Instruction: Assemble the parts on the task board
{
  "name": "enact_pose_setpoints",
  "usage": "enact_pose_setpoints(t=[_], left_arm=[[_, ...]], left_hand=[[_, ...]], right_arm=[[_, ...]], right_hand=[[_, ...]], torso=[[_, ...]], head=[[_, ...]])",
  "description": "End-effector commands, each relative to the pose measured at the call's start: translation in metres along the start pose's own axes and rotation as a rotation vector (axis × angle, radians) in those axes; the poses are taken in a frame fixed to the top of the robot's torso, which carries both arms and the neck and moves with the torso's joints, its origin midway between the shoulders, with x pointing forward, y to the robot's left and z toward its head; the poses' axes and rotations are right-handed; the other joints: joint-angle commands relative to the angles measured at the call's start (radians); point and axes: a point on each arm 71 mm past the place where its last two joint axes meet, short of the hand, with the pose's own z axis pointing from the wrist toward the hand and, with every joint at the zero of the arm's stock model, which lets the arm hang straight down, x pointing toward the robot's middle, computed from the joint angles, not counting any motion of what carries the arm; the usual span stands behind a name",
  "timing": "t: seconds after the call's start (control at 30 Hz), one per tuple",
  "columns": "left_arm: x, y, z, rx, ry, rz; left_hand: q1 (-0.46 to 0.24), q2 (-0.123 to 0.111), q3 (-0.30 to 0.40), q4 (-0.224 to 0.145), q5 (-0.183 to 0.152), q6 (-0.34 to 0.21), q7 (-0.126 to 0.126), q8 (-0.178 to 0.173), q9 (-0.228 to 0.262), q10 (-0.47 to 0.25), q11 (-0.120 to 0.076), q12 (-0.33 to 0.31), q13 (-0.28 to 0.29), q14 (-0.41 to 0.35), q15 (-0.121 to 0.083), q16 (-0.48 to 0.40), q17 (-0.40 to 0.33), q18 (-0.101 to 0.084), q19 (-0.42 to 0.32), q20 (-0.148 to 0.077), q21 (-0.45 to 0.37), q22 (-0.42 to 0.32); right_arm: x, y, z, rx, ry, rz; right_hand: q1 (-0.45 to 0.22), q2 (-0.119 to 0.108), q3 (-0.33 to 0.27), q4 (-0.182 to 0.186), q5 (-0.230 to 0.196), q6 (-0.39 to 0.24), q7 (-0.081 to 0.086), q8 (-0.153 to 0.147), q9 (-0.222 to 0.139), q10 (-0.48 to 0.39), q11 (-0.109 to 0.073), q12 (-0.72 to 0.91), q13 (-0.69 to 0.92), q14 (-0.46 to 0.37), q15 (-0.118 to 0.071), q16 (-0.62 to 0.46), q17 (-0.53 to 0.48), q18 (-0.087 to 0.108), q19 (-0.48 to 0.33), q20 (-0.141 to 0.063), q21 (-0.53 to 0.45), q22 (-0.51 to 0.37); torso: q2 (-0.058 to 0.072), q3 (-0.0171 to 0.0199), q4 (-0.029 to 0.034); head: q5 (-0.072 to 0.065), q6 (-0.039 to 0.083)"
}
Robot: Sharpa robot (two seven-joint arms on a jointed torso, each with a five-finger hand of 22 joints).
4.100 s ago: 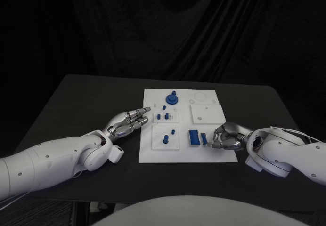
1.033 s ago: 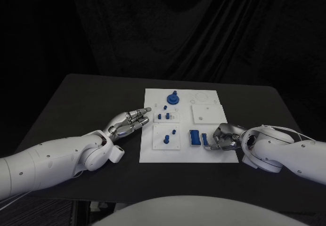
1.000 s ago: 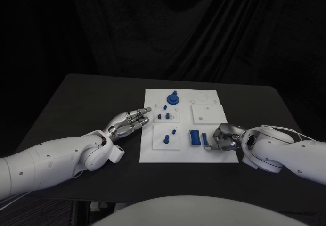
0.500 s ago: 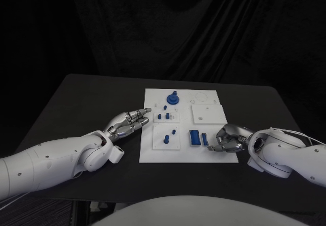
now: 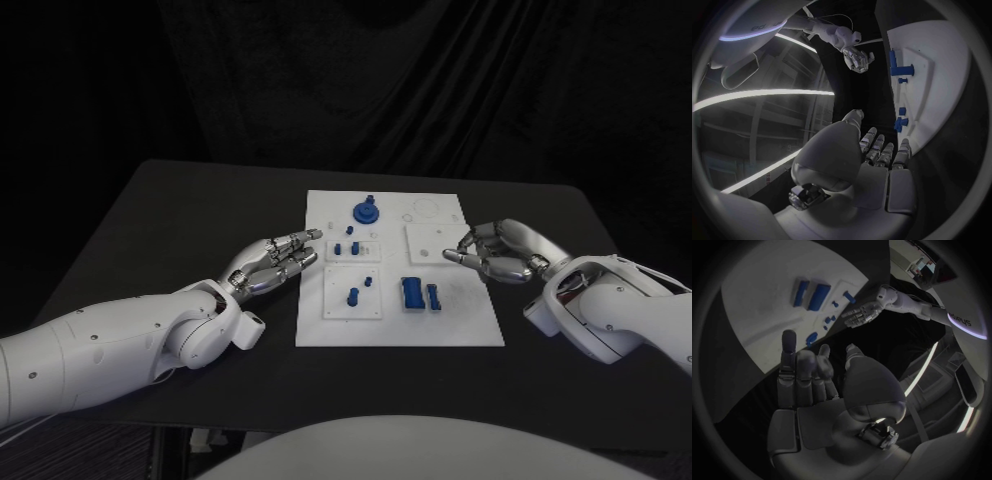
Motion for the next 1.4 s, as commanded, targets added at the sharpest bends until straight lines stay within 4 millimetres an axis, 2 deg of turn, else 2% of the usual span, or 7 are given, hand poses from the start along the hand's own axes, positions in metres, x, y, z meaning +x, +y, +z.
enact_pose_setpoints(t=[0.03, 0.17, 0.2, 0.3, 0.43, 0.73, 1.4], left_arm=[[-0.001, -0.014, 0.0, 0.152, -0.041, 0.037], [-0.003, -0.02, 0.001, 0.179, -0.058, 0.057], [-0.003, -0.021, 0.002, 0.187, -0.061, 0.061], [-0.003, -0.022, 0.003, 0.201, -0.068, 0.07], [-0.003, -0.023, 0.006, 0.214, -0.075, 0.081], [-0.001, -0.022, 0.011, 0.231, -0.081, 0.093], [-0.001, -0.02, 0.013, 0.228, -0.078, 0.093]], left_hand=[[-0.012, -0.011, -0.016, 0.04, -0.019, 0.001, -0.006, 0.0, -0.001, -0.003, -0.014, 0.003, 0.001, -0.001, -0.015, -0.003, -0.003, 0.018, 0.001, -0.018, 0.0, -0.003], [-0.077, -0.006, -0.079, 0.079, -0.026, -0.06, -0.042, -0.019, -0.007, -0.024, -0.042, -0.035, -0.003, -0.002, -0.038, -0.004, -0.003, 0.018, 0.0, -0.039, -0.001, -0.01], [-0.093, -0.005, -0.095, 0.079, -0.026, -0.075, -0.055, -0.021, -0.009, -0.027, -0.047, -0.04, -0.004, -0.002, -0.042, -0.004, -0.003, 0.018, -0.001, -0.042, -0.001, -0.012], [-0.157, 0.011, -0.141, 0.081, -0.025, -0.134, -0.112, -0.028, -0.014, -0.044, -0.07, -0.071, -0.007, -0.002, -0.056, -0.004, -0.003, 0.019, -0.003, -0.051, -0.002, -0.019], [-0.2, 0.022, -0.174, 0.079, -0.025, -0.164, -0.16, -0.031, -0.017, -0.054, -0.105, -0.104, -0.011, -0.002, -0.064, -0.004, -0.003, 0.018, -0.007, -0.064, -0.005, -0.031], [-0.195, 0.033, -0.194, 0.078, -0.026, -0.274, -0.347, -0.041, -0.027, -0.06, -0.164, -0.151, -0.015, -0.002, -0.073, -0.004, -0.003, 0.009, -0.011, -0.089, -0.006, -0.044], [-0.185, 0.049, -0.192, 0.077, -0.025, -0.276, -0.293, -0.041, -0.027, -0.058, -0.134, -0.146, -0.014, -0.002, -0.071, -0.004, -0.003, 0.01, -0.01, -0.085, -0.006, -0.046]], right_arm=[[-0.016, 0.009, 0.002, -0.126, -0.158, 0.149], [-0.018, 0.008, 0.008, -0.164, -0.143, 0.251], [-0.018, 0.008, 0.01, -0.17, -0.134, 0.268], [-0.019, 0.006, 0.012, -0.185, -0.117, 0.298], [-0.02, 0.003, 0.012, -0.204, -0.113, 0.318], [-0.019, -0.002, 0.011, -0.219, -0.113, 0.329], [-0.01, -0.005, 0.01, -0.254, -0.107, 0.335]], right_hand=[[0.023, 0.028, -0.034, -0.011, 0.003, -0.115, 0.071, -0.14, -0.132, -0.442, 0.102, -0.386, -0.303, -0.336, 0.117, -0.361, -0.281, -0.031, -0.211, 0.083, -0.215, -0.133], [0.04, 0.06, -0.1, -0.007, 0.004, -0.279, 0.059, -0.293, -0.334, -0.701, 0.246, -0.674, -0.562, -0.632, 0.252, -0.675, -0.497, -0.07, -0.533, 0.18, -0.345, -0.405], [0.057, 0.068, -0.14, 0.007, 0.004, -0.307, 0.05, -0.317, -0.426, -0.764, 0.244, -0.722, -0.672, -0.675, 0.264, -0.744, -0.587, -0.043, -0.593, 0.218, -0.337, -0.535], [0.042, 0.063, -0.172, 0.004, 0.005, -0.441, -0.02, -0.381, -0.553, -1.015, 0.207, -0.853, -0.835, -0.981, 0.25, -0.931, -0.719, -0.098, -0.956, 0.218, -0.37, -0.932], [0.031, 0.053, -0.163, 0.003, 0.006, -0.501, -0.067, -0.395, -0.653, -1.09, 0.161, -0.929, -0.975, -1.115, 0.233, -1.002, -0.778, -0.102, -1.057, 0.223, -0.383, -1.076], [0.038, 0.042, -0.138, 0.003, 0.006, -0.565, -0.129, -0.425, -0.761, -1.131, 0.105, -1.024, -1.093, -1.196, 0.207, -1.054, -0.805, -0.096, -1.093, 0.221, -0.389, -1.139], [0.127, 0.084, -0.127, -0.046, 0.006, -0.587, -0.125, -0.389, -0.819, -1.127, 0.105, -1.001, -1.133, -1.205, 0.223, -1.055, -0.807, -0.076, -1.103, 0.219, -0.391, -1.164]], torso=[[-0.015, -0.0037, -0.0042], [-0.027, -0.0049, -0.0054], [-0.03, -0.0049, -0.0054], [-0.044, -0.0034, -0.0061], [-0.067, -0.001, -0.0097], [-0.096, 0.0017, -0.0208], [-0.075, 0.0066, -0.0302]], head=[[0.011, 0.0], [0.012, 0.0], [0.01, 0.0], [0.006, 0.0], [0.009, 0.0], [0.012, 0.0], [0.011, 0.0]])
